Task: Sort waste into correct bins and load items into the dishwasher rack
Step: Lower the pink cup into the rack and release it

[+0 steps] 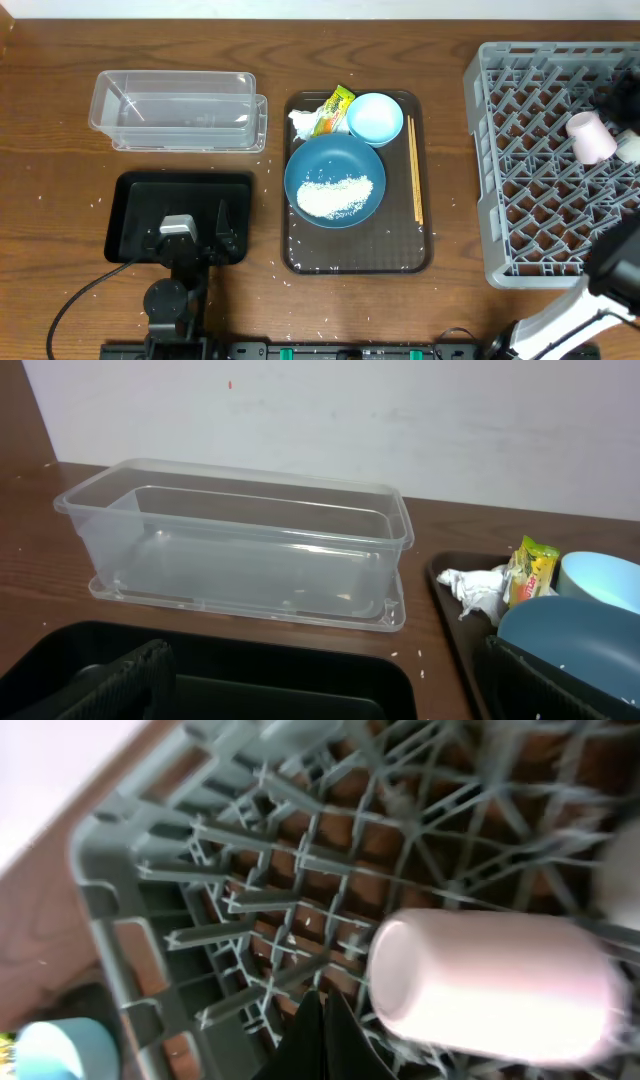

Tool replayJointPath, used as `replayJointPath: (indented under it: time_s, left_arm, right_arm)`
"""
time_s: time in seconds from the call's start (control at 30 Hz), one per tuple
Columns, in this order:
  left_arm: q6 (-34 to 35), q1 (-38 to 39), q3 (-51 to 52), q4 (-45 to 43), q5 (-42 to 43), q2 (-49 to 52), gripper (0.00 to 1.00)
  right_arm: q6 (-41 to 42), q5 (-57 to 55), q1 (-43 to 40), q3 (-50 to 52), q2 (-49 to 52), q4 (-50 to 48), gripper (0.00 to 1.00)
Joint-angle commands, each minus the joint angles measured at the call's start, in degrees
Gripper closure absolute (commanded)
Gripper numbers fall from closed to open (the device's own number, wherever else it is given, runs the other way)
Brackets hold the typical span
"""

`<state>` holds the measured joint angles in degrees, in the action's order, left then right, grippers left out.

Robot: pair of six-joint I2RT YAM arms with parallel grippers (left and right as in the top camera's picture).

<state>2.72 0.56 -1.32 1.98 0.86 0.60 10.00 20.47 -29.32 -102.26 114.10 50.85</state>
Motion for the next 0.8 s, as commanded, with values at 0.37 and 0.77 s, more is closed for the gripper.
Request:
replayJointPath:
  time_s: [0.37,0.77]
  left_arm:
    - [-0.7,0.0,1.09,2.08,-1.55,-0.33,0.02]
    - [-0.7,0.0,1.09,2.05,-1.55,-0.33,0.02]
  right_arm:
    - [6.45,-14.71,1.51,0.0,3.56,1.79,0.99]
    - [9.66,-31.15,0.33,-0.07,3.34,7.78,0.99]
